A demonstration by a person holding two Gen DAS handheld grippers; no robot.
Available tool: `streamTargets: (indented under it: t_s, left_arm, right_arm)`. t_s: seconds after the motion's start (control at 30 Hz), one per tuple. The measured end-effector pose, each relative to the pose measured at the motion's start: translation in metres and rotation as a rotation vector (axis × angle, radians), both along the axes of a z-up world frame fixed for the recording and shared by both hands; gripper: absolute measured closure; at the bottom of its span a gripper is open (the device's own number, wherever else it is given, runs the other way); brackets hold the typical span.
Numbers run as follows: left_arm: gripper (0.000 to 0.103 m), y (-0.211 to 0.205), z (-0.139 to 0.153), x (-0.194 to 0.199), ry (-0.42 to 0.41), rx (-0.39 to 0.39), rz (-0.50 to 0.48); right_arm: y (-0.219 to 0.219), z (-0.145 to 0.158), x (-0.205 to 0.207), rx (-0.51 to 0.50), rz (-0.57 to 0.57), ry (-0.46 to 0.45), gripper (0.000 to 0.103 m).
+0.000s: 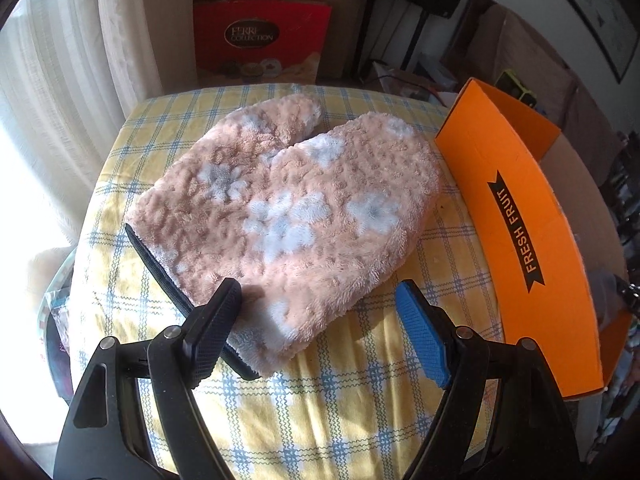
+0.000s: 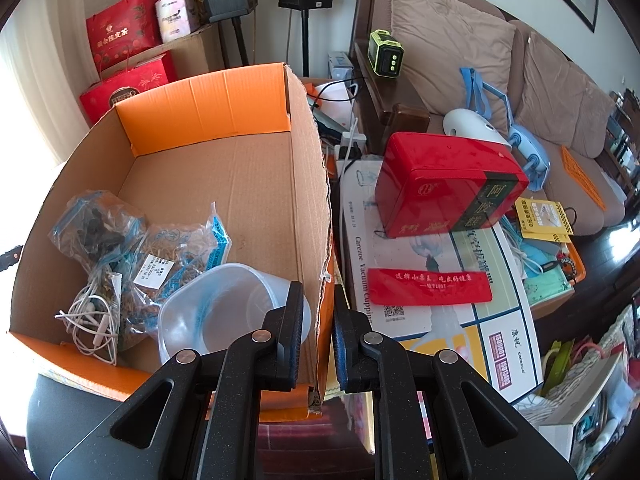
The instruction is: Organize objects
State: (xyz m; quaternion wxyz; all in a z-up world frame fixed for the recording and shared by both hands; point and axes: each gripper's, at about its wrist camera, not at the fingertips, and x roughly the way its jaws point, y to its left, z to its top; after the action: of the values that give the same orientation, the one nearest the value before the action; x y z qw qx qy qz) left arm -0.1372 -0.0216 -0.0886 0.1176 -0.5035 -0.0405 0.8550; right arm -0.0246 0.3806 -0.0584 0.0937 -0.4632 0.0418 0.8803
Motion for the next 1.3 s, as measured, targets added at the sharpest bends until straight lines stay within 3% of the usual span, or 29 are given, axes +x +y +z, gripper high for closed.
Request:
streamTargets:
  t_s: [0.17,0.3,0.43,0.63,0.7,0.9,1.1,1.3]
  left_arm:
    - [0.026,0.002,0.018,0.014,0.010,0.091,-0.012]
    - [0.026,0.017,0.034,0.023,-0.003,0.213,-0.066]
    - [0.027,0.043,0.043,0.029,-0.024,0.267,-0.132]
    - [0.038,0.079,0.045,0.038,-0.037,0.246,-0.212]
    - [0.054,0.086,0.044,0.040,-0.044,0.229,-0.231]
    - [0.076,0.083,0.043,0.037,-0.050,0.197,-0.217]
    - [0.085,0.078,0.034,0.039,-0.068,0.189,-0.217]
    - [0.085,0.085,0.036,0.052,-0.036,0.149,-0.209]
  right_arm:
    - [-0.003,0.000,0.001,0.018,0.006,-0.001,0.090]
    - [-0.006,-0.001,0.001,0.034,0.007,-0.001,0.090]
    - [-0.008,-0.001,0.000,0.035,0.009,-0.003,0.090]
    - [-0.017,0.000,0.003,0.036,0.027,-0.007,0.090]
    - [-0.023,0.001,0.005,0.028,0.040,-0.007,0.090]
    - [-0.040,0.002,0.012,0.003,0.085,-0.003,0.089]
    - [-0.050,0.002,0.011,-0.001,0.099,0.001,0.089]
    - [-0.050,0.001,0.006,0.012,0.096,0.007,0.090]
